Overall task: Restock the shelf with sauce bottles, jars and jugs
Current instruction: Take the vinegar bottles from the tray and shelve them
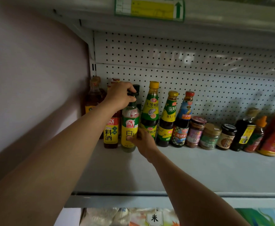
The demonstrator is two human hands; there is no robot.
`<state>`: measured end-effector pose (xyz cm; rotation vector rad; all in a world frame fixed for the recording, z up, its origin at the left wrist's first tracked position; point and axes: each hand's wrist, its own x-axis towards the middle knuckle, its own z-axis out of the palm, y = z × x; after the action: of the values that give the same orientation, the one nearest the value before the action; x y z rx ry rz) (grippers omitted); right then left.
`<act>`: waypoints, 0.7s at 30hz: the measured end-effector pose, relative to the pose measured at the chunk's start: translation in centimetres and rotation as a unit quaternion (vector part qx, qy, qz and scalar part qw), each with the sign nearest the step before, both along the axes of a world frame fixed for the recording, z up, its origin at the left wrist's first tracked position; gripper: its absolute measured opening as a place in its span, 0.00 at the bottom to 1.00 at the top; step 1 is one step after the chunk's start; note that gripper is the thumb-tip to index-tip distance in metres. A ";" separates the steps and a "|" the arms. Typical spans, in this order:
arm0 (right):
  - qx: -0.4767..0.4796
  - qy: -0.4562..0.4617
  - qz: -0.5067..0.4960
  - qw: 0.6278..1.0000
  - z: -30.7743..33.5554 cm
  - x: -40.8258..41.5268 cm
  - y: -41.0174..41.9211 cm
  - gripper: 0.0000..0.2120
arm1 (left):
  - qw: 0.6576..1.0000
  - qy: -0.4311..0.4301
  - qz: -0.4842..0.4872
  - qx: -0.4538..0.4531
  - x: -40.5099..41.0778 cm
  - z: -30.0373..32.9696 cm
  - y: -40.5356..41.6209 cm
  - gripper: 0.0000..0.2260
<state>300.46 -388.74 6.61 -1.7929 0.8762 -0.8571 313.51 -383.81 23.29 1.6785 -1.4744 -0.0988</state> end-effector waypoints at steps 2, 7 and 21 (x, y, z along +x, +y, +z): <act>-0.005 0.001 0.007 1.000 0.2 -0.3 0.4 0.18 | 1.000 0.007 -0.002 0.002 0.0 0.1 0.3 0.13; 0.007 -0.017 0.046 0.999 1.5 -1.0 1.3 0.14 | 0.999 0.024 0.000 -0.024 -0.4 -0.4 1.3 0.14; -0.101 -0.143 -0.072 0.982 17.0 -3.0 -2.2 0.15 | 0.982 0.167 -0.017 -0.087 -1.2 -3.0 1.5 0.13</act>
<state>297.42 -390.89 23.62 -1.7345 0.7587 -1.3001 312.36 -382.27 20.31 1.4166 -1.2223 -0.2504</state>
